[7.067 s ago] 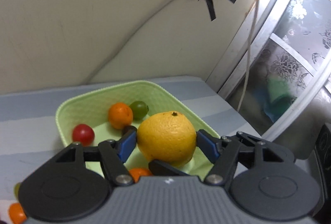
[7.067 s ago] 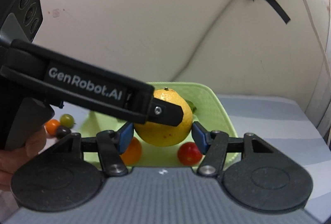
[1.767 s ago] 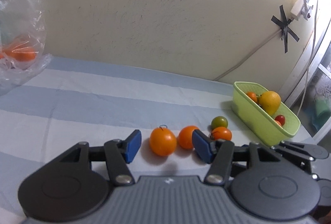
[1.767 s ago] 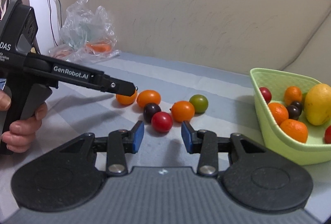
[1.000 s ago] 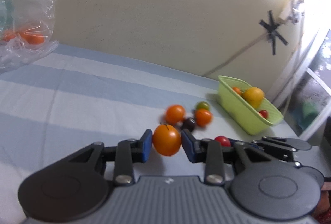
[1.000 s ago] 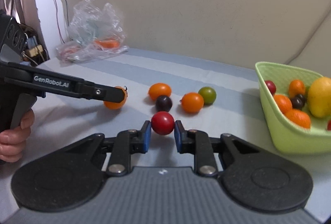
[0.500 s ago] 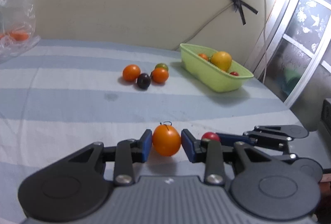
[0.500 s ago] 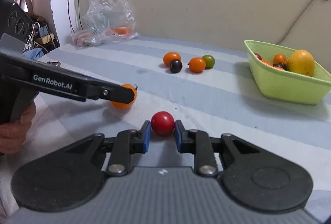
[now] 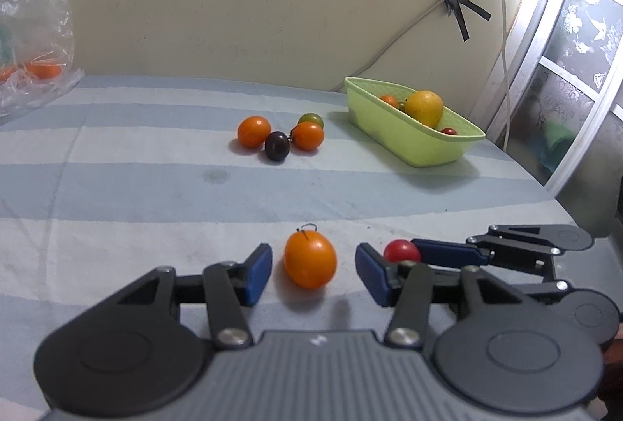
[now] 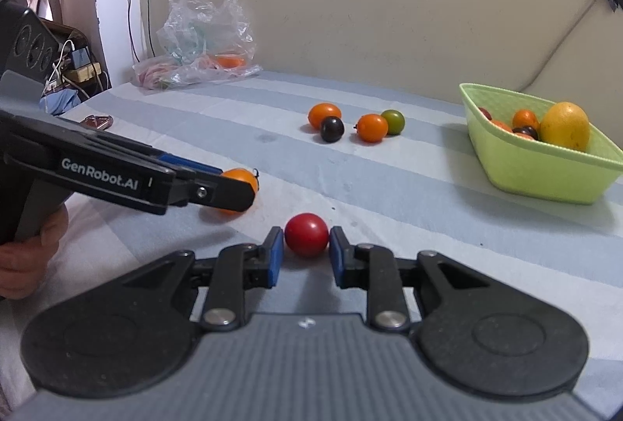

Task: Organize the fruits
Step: 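Grasp an orange cherry tomato with the left gripper while the right gripper grasps a red one, then carry both tomatoes over the basket and open both grippers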

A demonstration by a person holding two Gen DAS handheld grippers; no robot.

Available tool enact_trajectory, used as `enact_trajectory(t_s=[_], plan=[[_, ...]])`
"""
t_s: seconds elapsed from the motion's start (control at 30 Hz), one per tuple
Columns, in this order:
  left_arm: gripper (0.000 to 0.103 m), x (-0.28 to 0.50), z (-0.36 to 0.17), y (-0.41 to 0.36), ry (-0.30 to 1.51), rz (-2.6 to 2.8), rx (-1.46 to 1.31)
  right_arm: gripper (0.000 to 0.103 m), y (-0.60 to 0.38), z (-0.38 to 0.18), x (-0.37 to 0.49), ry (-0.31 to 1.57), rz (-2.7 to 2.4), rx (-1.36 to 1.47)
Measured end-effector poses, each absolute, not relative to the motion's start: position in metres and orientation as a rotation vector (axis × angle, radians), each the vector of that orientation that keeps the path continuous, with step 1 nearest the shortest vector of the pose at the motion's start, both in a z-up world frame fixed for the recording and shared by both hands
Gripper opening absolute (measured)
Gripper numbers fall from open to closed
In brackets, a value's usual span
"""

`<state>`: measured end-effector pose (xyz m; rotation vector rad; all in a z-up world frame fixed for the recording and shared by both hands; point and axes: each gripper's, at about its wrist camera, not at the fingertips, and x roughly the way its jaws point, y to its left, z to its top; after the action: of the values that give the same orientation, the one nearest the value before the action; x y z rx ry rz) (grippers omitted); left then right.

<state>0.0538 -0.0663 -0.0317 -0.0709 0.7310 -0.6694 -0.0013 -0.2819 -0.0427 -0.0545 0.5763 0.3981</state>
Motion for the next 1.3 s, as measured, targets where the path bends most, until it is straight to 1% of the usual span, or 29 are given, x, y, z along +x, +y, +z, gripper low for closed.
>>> enact_trajectory(t_s=[0.07,0.17,0.2,0.23,0.27,0.43,0.7,0.83,0.97,1.07,1.1,1.13,1.17,1.3], plan=[[0.049,0.054,-0.032,-0.068,0.731,-0.671,-0.071,0.037,-0.281,-0.043,-0.002,0.571,0.397,-0.058],[0.046,0.056,-0.033,-0.070,0.734,-0.677,-0.072,0.038,-0.279,-0.045,-0.001,0.575,0.395,-0.058],[0.041,0.057,-0.034,-0.071,0.739,-0.677,-0.072,0.038,-0.280,-0.045,0.000,0.577,0.394,-0.055],[0.033,0.058,-0.035,-0.071,0.743,-0.673,-0.072,0.037,-0.279,-0.045,-0.001,0.575,0.394,-0.055],[0.031,0.058,-0.035,-0.072,0.743,-0.669,-0.072,0.026,-0.280,-0.045,-0.002,0.570,0.391,-0.058],[0.031,0.067,-0.019,-0.083,0.739,-0.721,-0.113,0.027,-0.295,-0.037,0.002,0.529,0.358,-0.023],[0.031,0.114,0.022,-0.166,0.640,-0.855,-0.078,0.027,-0.374,-0.011,0.040,0.407,0.145,0.105],[0.031,0.150,0.023,-0.213,0.667,-0.896,-0.091,0.027,-0.405,-0.010,0.063,0.392,0.058,0.127],[0.031,0.171,0.012,-0.247,0.699,-0.908,-0.069,0.028,-0.423,-0.021,0.080,0.411,0.003,0.125],[0.032,0.180,0.004,-0.261,0.728,-0.916,-0.059,0.029,-0.426,-0.027,0.084,0.401,-0.018,0.125],[0.035,0.181,0.003,-0.264,0.731,-0.915,-0.059,0.031,-0.426,-0.028,0.085,0.396,-0.021,0.124],[0.038,0.182,0.002,-0.265,0.734,-0.918,-0.064,0.036,-0.428,-0.029,0.087,0.393,-0.020,0.124],[0.039,0.183,0.003,-0.265,0.735,-0.921,-0.072,0.039,-0.428,-0.029,0.086,0.389,-0.020,0.125],[0.040,0.183,0.017,-0.249,0.708,-0.920,-0.119,0.039,-0.431,-0.028,0.079,0.371,-0.034,0.139]])
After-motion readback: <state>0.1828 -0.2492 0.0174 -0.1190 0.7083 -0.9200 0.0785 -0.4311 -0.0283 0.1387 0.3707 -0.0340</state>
